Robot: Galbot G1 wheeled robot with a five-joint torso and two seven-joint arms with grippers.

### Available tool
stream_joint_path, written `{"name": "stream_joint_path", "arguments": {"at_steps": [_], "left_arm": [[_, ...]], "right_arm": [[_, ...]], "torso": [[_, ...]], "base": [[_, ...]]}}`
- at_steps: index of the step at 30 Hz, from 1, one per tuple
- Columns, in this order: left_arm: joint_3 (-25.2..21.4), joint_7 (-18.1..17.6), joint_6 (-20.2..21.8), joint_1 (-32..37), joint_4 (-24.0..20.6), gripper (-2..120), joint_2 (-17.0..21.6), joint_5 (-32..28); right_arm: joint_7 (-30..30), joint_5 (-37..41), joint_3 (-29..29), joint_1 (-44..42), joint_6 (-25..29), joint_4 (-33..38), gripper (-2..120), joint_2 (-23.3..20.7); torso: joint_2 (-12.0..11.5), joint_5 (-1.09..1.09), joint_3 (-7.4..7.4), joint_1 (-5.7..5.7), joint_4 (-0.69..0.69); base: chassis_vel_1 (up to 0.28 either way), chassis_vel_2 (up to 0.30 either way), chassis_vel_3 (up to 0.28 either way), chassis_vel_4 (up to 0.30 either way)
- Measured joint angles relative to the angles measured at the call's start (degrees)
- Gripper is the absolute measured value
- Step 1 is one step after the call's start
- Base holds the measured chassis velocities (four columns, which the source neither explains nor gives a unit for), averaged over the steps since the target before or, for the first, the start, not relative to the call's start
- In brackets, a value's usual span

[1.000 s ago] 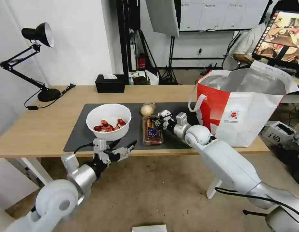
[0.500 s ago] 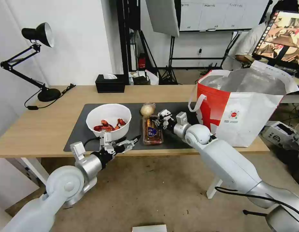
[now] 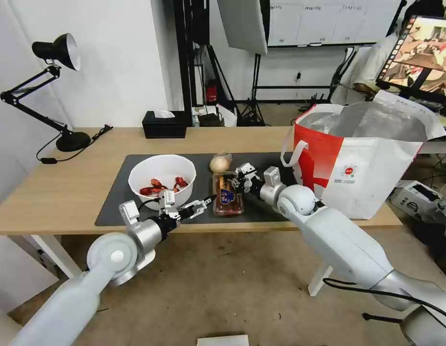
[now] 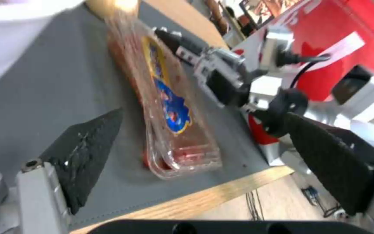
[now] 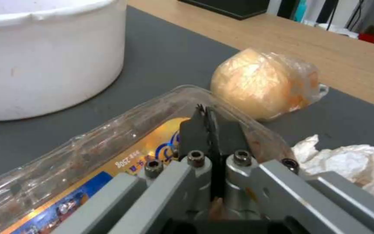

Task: Pick up the trash from the table and place it into the takeout bag.

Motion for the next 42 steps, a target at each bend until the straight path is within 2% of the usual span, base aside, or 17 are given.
{"name": "stream_joint_path", "arguments": {"at_steps": [3, 12, 17, 30, 42], "left_arm": [[1.68, -0.45, 0.90, -1.97, 1.87, 100, -0.60, -0.29], [2.75, -2.30, 3.85, -4.45, 4.49, 100, -1.93, -3.28], [3.11, -4.81, 6.25, -6.13, 5.74, 100, -2.77, -5.71], [4.80, -8.29, 7.91, -9.22, 8.28, 100, -4.01, -5.72], [5.62, -8.65, 8.90, -9.59, 8.72, 100, -4.53, -5.52]], "right_arm": [[0.00, 0.08, 0.00, 0.04, -0.02, 0.17, 0, -0.36], [-0.02, 0.08, 0.03, -0.31, -0.02, 0.40, 0, -0.70], [-0.07, 0.07, 0.13, -0.41, -0.02, 0.41, 0, -0.73], [-0.13, -0.09, 0.73, -1.22, -0.03, 0.99, 0, -0.79], [-0.14, -0.12, 0.81, -1.64, -0.02, 1.94, 0, -1.67]], "torso": [[0.00, 0.00, 0.00, 0.00, 0.00], [0.00, 0.00, 0.00, 0.00, 0.00], [0.00, 0.00, 0.00, -0.01, 0.00], [0.00, 0.00, 0.00, -0.01, -0.01], [0.00, 0.00, -0.01, -0.01, 0.00]], "base": [[0.000, 0.000, 0.000, 0.000], [0.000, 0.000, 0.000, 0.000], [0.000, 0.000, 0.000, 0.000], [0.000, 0.000, 0.000, 0.000], [0.000, 0.000, 0.000, 0.000]]}}
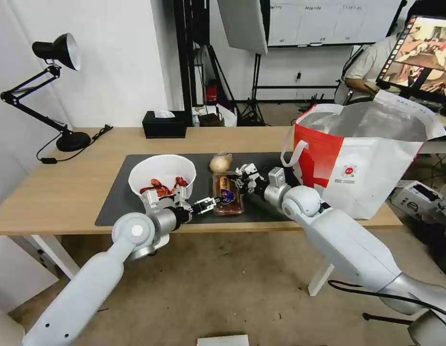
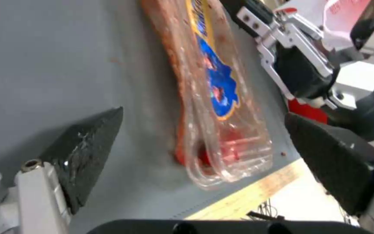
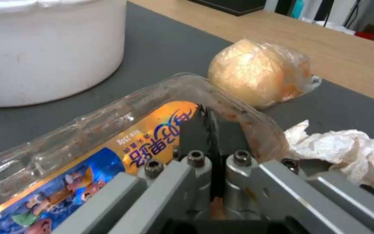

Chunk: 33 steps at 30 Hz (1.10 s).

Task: Pick up the trash from the table and place it into the takeout bag.

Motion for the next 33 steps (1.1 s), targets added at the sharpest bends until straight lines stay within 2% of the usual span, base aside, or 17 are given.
{"name": "stream_joint_path", "arguments": {"at_steps": [26, 29, 30, 33], "left_arm": [[2.56, -3.57, -1.95, -2.49, 2.11, 99, -3.32, -0.23], [2.75, -3.93, -2.26, -2.50, 2.04, 89, -3.32, -0.21], [2.75, -3.93, -2.26, -2.50, 2.04, 89, -3.32, -0.21], [3.19, -4.15, -2.38, -2.49, 1.71, 73, -3.17, -0.33]], "right_arm": [[0.22, 0.04, 1.09, -0.99, 0.07, 0.63, 0, -0.43], [0.23, 0.09, 1.18, -0.99, 0.09, 0.64, 0, -0.70], [0.23, 0.09, 1.18, -0.99, 0.09, 0.64, 0, -0.70], [0.25, 0.16, 1.26, -0.98, 0.11, 0.65, 0, -0.86]], "torso": [[0.00, 0.00, -0.01, -0.01, 0.01], [0.00, 0.00, 0.00, -0.01, 0.01], [0.00, 0.00, 0.00, -0.01, 0.01], [0.00, -0.01, 0.01, 0.00, 0.00]], "base": [[0.000, 0.000, 0.000, 0.000], [0.000, 0.000, 0.000, 0.000], [0.000, 0.000, 0.000, 0.000], [0.000, 0.000, 0.000, 0.000]]}}
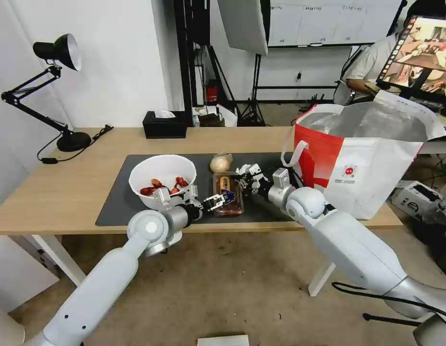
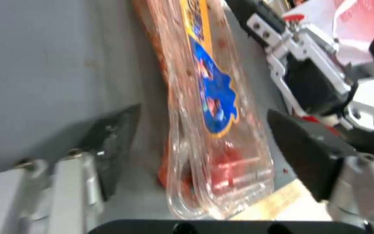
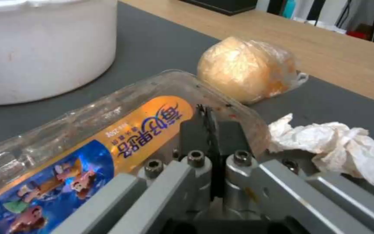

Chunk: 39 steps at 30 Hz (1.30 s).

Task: Pick up the trash from the table and place it into the takeout bag.

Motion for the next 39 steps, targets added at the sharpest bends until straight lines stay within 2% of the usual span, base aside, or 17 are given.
{"name": "stream_joint_path", "arguments": {"at_steps": [1, 4, 6, 8, 9, 15, 16, 19, 22, 28, 32, 35, 37, 39], "left_arm": [[0.00, 0.00, 0.00, 0.00, 0.00, 73, 0.00, 0.00], [0.48, -0.12, -0.42, 0.00, -0.22, 57, 0.09, -0.06], [0.59, -0.16, -0.56, -0.01, -0.26, 54, 0.14, -0.06], [0.69, -0.21, -0.80, -0.12, -0.33, 42, 0.28, -0.07], [0.69, -0.21, -0.80, -0.12, -0.33, 42, 0.28, -0.07], [0.71, -0.22, -1.15, -0.11, -0.62, 19, 0.74, -0.07], [0.71, -0.22, -1.15, -0.11, -0.62, 19, 0.74, -0.07], [0.56, -0.20, -1.29, 0.07, -0.92, 4, 0.87, -0.06], [0.47, -0.18, -1.36, 0.24, -1.06, 0, 0.94, -0.03], [0.26, -0.14, -1.65, 0.64, -1.51, 0, 0.99, 0.06], [0.07, -0.14, -2.15, 0.83, -2.37, 0, 1.01, 0.19], [-0.60, -0.14, -2.70, 1.14, -3.80, 0, 1.23, 0.36], [-0.87, -0.13, -2.84, 1.24, -4.17, 0, 1.27, 0.40], [-1.38, -0.05, -3.28, 1.44, -5.14, 0, 1.41, 0.87]], "right_arm": [[0.00, 0.00, 0.00, 0.00, 0.00, 0.00, 0, 0.00], [0.06, 0.08, 0.07, -0.04, 0.00, 0.05, 0, -0.05], [0.07, 0.09, 0.08, -0.06, 0.00, 0.09, 0, -0.08], [0.10, 0.11, 0.11, -0.16, 0.01, 0.23, 0, -0.13], [0.10, 0.11, 0.11, -0.16, 0.01, 0.23, 0, -0.13], [0.15, 0.12, 0.16, -0.36, 0.01, 0.40, 0, -0.18], [0.15, 0.12, 0.16, -0.36, 0.01, 0.40, 0, -0.18], [0.23, 0.12, 0.20, -0.45, 0.00, 0.41, 0, -0.01], [0.27, 0.12, 0.24, -0.48, 0.01, 0.48, 0, 0.08], [0.30, 0.44, 1.14, -0.95, 0.05, 1.24, 0, -0.01], [0.32, 2.51, 3.86, -2.44, 0.75, 4.39, 0, -1.24], [1.56, 5.06, 9.02, -6.32, 1.94, 11.25, 0, -4.71], [2.11, 5.82, 10.54, -7.90, 2.56, 13.31, 0, -5.77], [3.35, 6.95, 14.14, -12.52, 5.07, 17.77, 9, -8.11]], "torso": [[0.00, 0.00, 0.00, 0.00, 0.00], [0.00, 0.00, 0.00, 0.00, -0.01], [0.00, 0.00, 0.00, 0.00, -0.01], [0.00, 0.00, 0.00, 0.00, 0.00], [0.00, 0.00, 0.00, 0.00, 0.00], [0.00, 0.00, 0.00, 0.00, 0.00], [0.00, 0.00, 0.00, 0.00, 0.00], [0.00, 0.01, 0.00, 0.00, 0.00], [0.00, 0.01, 0.00, 0.00, 0.00], [0.00, 0.01, 0.00, 0.00, 0.00], [0.00, 0.02, 0.00, 0.00, 0.01], [0.00, 0.01, -0.01, 0.00, 0.01], [0.00, 0.01, -0.01, 0.00, 0.00], [0.00, 0.01, -0.02, 0.00, 0.00]], "base": [[0.000, 0.000, 0.000, 0.000], [0.000, 0.000, 0.000, 0.000], [0.000, 0.000, 0.000, 0.000], [0.000, 0.000, 0.000, 0.000], [0.000, 0.000, 0.000, 0.000], [0.000, 0.000, 0.000, 0.000], [0.000, 0.000, 0.000, 0.000], [0.000, 0.000, 0.000, 0.000], [0.000, 0.000, 0.000, 0.000], [0.000, 0.000, 0.000, 0.000], [0.000, 0.000, 0.000, 0.000], [0.000, 0.000, 0.000, 0.000], [0.000, 0.000, 0.000, 0.000], [0.000, 0.000, 0.000, 0.000]]}}
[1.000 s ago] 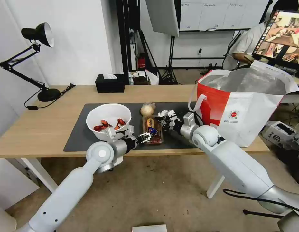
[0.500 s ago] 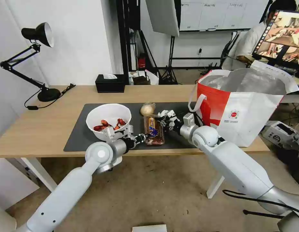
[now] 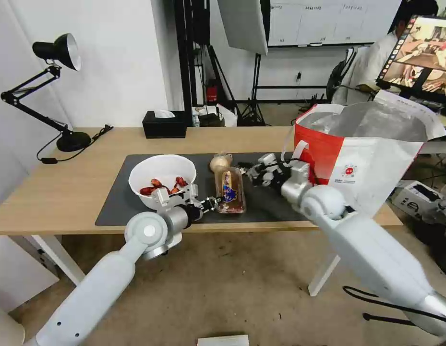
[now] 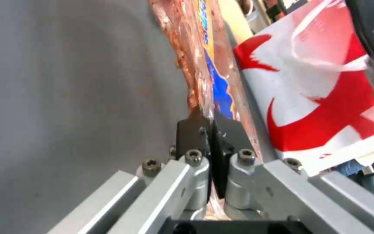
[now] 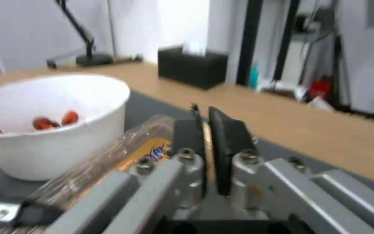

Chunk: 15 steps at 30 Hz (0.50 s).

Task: Pick up the trash from the table and place it into the takeout bag.

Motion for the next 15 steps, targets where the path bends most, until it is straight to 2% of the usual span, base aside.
{"name": "stream_joint_path", "arguments": {"at_steps": [1, 3, 5, 8, 9, 11, 12, 15], "left_arm": [[0.00, 0.00, 0.00, 0.00, 0.00, 0, 0.00, 0.00], [-0.31, 0.14, -0.78, -0.18, -1.00, 0, 0.29, 0.74], [-0.51, 0.24, -1.10, -0.52, -1.36, 0, 0.39, 0.94], [-1.28, 0.37, -2.14, -1.89, -2.26, 0, 0.65, 1.28], [-1.28, 0.37, -2.14, -1.89, -2.26, 0, 0.65, 1.28], [-1.79, 0.50, -2.71, -3.26, -2.76, 0, 1.03, 1.67], [-1.79, 0.50, -2.71, -3.26, -2.76, 0, 1.03, 1.67], [-4.85, 0.69, -3.78, -3.01, -4.52, 0, 2.80, 3.07]], "right_arm": [[0.00, 0.00, 0.00, 0.00, 0.00, 0.00, 9, 0.00], [1.04, 0.20, 4.08, -5.94, 2.38, 4.22, 20, -1.83], [1.51, 0.20, 6.10, -8.77, 3.65, 6.07, 24, -2.41], [2.42, -0.11, 12.38, -18.06, 6.71, 11.59, 39, -3.42], [2.42, -0.11, 12.38, -18.06, 6.71, 11.59, 39, -3.42], [2.81, -1.33, 15.47, -22.88, 8.99, 14.22, 49, -3.56], [2.81, -1.33, 15.47, -22.88, 8.99, 14.22, 49, -3.56], [3.15, -3.36, 17.17, -26.70, 11.61, 16.57, 62, -3.28]], "torso": [[0.00, 0.00, 0.00, 0.00, 0.00], [0.00, 0.01, 0.00, -0.01, -0.01], [0.00, 0.01, 0.00, 0.00, -0.01], [0.00, 0.01, 0.00, 0.00, 0.00], [0.00, 0.01, 0.00, 0.00, 0.00], [0.00, 0.01, 0.00, -0.01, -0.02], [0.00, 0.01, 0.00, -0.01, -0.02], [0.01, 0.01, 0.00, 0.00, -0.02]], "base": [[0.000, 0.000, 0.000, 0.000], [0.000, 0.000, 0.000, 0.000], [0.000, 0.000, 0.000, 0.000], [0.000, 0.000, 0.000, 0.000], [0.000, 0.000, 0.000, 0.000], [0.000, 0.000, 0.000, 0.000], [0.000, 0.000, 0.000, 0.000], [0.000, 0.000, 0.000, 0.000]]}}
